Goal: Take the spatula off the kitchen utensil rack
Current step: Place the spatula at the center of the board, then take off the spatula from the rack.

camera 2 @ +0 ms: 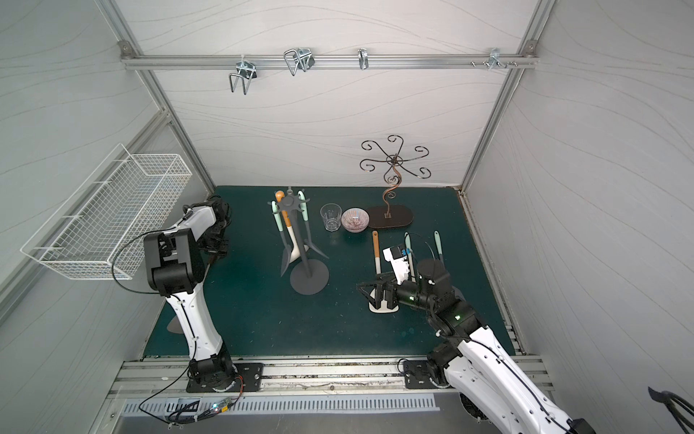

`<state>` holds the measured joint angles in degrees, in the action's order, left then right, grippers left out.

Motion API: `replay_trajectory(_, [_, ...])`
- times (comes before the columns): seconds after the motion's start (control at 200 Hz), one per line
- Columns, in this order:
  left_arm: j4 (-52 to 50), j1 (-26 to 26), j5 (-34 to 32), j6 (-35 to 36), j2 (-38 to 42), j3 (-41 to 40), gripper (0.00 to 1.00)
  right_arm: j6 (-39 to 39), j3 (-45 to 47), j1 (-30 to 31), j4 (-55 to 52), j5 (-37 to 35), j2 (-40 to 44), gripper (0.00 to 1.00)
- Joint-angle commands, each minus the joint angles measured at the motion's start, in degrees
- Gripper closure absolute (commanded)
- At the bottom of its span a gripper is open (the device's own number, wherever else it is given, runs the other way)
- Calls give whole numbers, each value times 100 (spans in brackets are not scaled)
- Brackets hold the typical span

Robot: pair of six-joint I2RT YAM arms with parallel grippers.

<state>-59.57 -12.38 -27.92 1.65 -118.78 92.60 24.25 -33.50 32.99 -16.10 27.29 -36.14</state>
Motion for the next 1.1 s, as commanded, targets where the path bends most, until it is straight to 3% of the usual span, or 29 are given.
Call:
replay_trajectory(0.0, [-258, -32, 408, -192, 731, 188, 23, -152, -251, 32, -194, -2, -53, 1])
replay_trajectory(0.14, [-315, 7, 793, -371, 1509, 236, 19, -313, -375, 32, -412, -165, -112, 1])
replay_trajectory(0.18, [-244, 16, 966, -396, 1763, 182, 3, -337, -379, 32, -450, -296, -96, 1])
replay_trajectory(0.2, [-222, 25, 1066, -426, 1889, 160, 1, -353, -398, 32, -475, -346, -88, 1])
replay_trajectory(0.68, [117, 569, 2834, -932, 4244, -642, 1, 124, -785, 148, -377, -673, -328, 1])
replay_trajectory(1.091, [300, 679, 3919, -1392, 6487, -1374, 1, -125, -1249, 1370, -293, -1661, -729, 1])
